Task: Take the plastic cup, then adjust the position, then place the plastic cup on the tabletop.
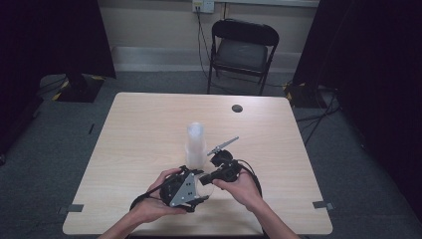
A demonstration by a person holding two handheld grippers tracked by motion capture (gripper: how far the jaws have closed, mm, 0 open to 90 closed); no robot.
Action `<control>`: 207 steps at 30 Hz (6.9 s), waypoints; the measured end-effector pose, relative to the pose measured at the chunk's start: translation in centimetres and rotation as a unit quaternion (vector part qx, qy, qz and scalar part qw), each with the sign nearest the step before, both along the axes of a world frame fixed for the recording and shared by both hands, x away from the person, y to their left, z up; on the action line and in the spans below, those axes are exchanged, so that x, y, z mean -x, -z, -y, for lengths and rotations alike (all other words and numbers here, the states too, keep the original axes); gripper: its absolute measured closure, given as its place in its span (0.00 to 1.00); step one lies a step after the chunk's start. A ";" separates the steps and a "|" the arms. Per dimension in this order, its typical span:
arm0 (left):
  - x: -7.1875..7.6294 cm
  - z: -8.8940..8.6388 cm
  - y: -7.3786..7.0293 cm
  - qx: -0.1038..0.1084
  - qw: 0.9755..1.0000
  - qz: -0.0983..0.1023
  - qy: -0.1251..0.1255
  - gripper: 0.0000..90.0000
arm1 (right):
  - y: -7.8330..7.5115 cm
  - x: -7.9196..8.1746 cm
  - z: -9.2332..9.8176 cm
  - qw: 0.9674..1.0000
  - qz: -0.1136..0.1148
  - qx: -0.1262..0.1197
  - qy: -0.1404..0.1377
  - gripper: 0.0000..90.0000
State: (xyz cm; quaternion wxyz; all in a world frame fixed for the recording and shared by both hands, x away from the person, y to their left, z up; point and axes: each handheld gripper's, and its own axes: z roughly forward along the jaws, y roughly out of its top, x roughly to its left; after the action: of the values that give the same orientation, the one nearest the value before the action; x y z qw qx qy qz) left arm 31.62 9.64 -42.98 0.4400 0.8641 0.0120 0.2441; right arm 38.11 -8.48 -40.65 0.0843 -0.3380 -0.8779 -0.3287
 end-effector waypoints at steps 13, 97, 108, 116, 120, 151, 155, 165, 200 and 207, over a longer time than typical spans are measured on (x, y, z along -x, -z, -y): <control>-0.3 -0.1 0.5 0.033 0.999 -0.017 0.004 0.33 | 0.3 -0.1 0.3 1.000 -0.006 -0.003 0.015 0.96; -5.7 -11.8 -1.9 0.258 0.926 -0.129 -0.244 0.35 | 0.4 2.6 12.5 0.968 0.159 -0.109 0.159 0.57; -8.5 -12.9 -2.8 0.252 0.913 -0.124 -0.296 0.35 | 1.8 2.8 13.7 0.970 0.146 -0.097 0.170 0.56; -11.1 -13.6 -2.0 0.253 0.898 -0.144 -0.328 0.35 | 3.1 3.4 14.1 0.970 0.140 -0.088 0.178 0.56; -12.1 -13.6 -1.5 0.248 0.900 -0.128 -0.334 0.36 | 2.9 3.4 14.0 0.969 0.145 -0.091 0.178 0.56; -16.4 -11.5 4.0 0.221 0.897 -0.177 -0.338 0.32 | 3.1 3.3 13.8 0.970 0.142 -0.095 0.172 0.55; -16.6 -11.4 4.3 0.221 0.895 -0.179 -0.344 0.32 | 3.1 3.3 13.9 0.970 0.141 -0.096 0.175 0.55; -16.6 -11.4 4.6 0.197 0.896 -0.196 -0.346 0.26 | 3.1 3.3 13.8 0.970 0.141 -0.096 0.172 0.55; -15.1 -12.4 3.7 0.139 0.900 -0.230 -0.344 0.18 | 3.0 3.5 13.6 0.970 0.141 -0.101 0.170 0.55; -14.0 -12.8 3.4 0.143 0.896 -0.225 -0.356 0.18 | 3.0 3.5 13.8 0.969 0.142 -0.102 0.172 0.55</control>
State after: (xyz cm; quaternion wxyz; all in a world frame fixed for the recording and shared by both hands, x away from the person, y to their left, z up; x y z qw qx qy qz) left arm 45.59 22.43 -46.39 0.4279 0.7621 0.4516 0.1794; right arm 34.60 -22.25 -43.63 -0.0647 -0.4229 -0.7714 -0.4711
